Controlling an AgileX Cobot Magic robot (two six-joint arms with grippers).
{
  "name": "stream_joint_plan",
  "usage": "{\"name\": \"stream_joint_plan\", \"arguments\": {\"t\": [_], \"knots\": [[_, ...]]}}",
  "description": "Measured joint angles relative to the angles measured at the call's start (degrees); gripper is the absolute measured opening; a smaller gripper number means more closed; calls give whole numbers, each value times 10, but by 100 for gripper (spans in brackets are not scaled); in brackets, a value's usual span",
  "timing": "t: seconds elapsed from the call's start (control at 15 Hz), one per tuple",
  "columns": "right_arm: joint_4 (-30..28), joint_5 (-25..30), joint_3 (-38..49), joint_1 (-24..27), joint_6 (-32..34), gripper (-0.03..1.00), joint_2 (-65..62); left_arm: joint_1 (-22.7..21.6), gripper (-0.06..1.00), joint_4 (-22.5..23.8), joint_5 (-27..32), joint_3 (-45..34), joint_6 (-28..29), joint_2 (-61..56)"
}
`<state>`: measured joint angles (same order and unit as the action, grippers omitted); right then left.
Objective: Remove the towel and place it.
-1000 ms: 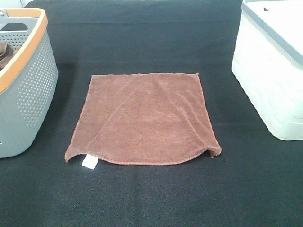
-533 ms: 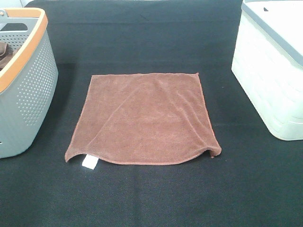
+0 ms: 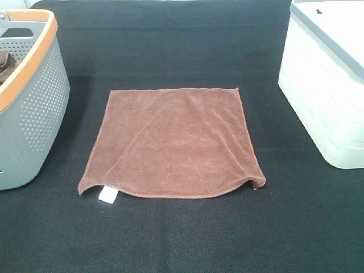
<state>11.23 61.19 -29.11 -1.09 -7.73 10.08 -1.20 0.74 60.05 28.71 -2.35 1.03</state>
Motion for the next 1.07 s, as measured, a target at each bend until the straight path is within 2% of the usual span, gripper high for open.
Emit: {"name": "stream_joint_plan", "arguments": {"t": [0.33, 1.07], "knots": [[3, 0, 0, 1, 0, 77, -97, -5, 73, 0, 0, 0, 0, -13], [5, 1, 2, 1, 0, 77, -105, -5, 73, 0, 0, 0, 0, -13]]}}
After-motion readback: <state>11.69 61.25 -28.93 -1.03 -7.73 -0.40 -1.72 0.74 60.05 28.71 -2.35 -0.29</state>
